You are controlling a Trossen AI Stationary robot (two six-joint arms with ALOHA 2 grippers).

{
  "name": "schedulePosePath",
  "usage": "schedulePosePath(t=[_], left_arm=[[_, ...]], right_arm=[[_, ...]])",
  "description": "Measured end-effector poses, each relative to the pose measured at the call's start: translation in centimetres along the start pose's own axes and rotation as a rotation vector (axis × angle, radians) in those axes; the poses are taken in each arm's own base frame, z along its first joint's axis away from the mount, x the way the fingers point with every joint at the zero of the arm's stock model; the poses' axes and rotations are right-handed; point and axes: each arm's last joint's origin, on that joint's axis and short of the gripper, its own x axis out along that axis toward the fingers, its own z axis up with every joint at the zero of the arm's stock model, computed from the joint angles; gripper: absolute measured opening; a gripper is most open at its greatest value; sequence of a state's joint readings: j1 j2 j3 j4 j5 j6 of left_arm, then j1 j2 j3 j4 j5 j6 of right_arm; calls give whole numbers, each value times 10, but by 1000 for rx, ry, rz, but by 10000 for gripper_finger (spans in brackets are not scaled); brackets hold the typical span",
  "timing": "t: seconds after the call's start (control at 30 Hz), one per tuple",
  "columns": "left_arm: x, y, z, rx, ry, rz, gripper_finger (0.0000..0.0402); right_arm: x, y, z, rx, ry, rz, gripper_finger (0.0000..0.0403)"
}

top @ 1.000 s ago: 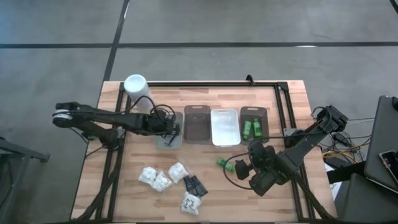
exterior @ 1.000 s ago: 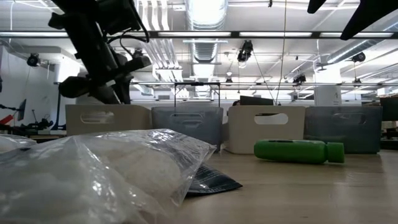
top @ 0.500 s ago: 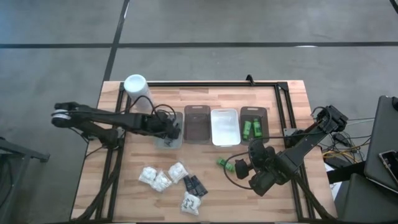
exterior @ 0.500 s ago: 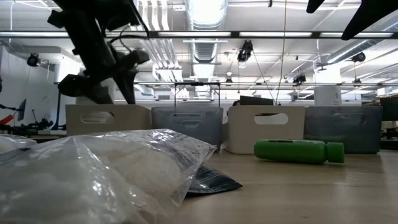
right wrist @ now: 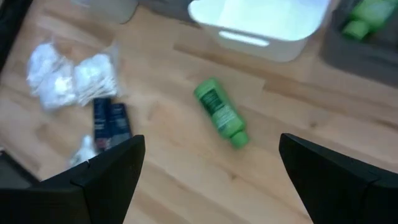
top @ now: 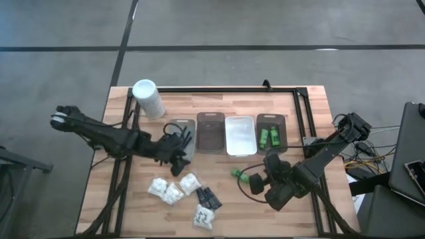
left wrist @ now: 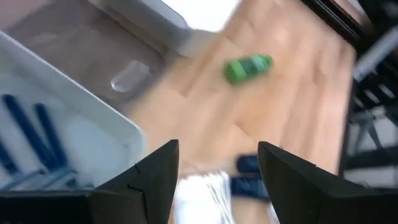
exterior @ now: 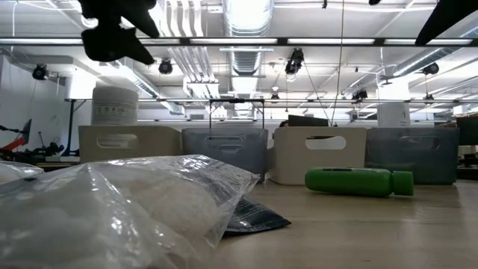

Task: Pick & Place Travel size toiletries
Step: Put the green shampoo bottle into the right black bin

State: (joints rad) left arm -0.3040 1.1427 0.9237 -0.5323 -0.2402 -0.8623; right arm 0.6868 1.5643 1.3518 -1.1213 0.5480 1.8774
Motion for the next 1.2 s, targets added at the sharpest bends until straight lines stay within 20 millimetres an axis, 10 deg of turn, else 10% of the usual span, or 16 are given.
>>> schedulePosePath(t=[0.63, 1.2], left_arm=[[-10, -27, -45, 185, 158, -152, 222], [-11, -29, -47, 262, 150, -177, 222]], right_arm=[[43, 17, -35, -344, 164, -35, 368], [47, 22, -33, -252, 159, -11, 368]])
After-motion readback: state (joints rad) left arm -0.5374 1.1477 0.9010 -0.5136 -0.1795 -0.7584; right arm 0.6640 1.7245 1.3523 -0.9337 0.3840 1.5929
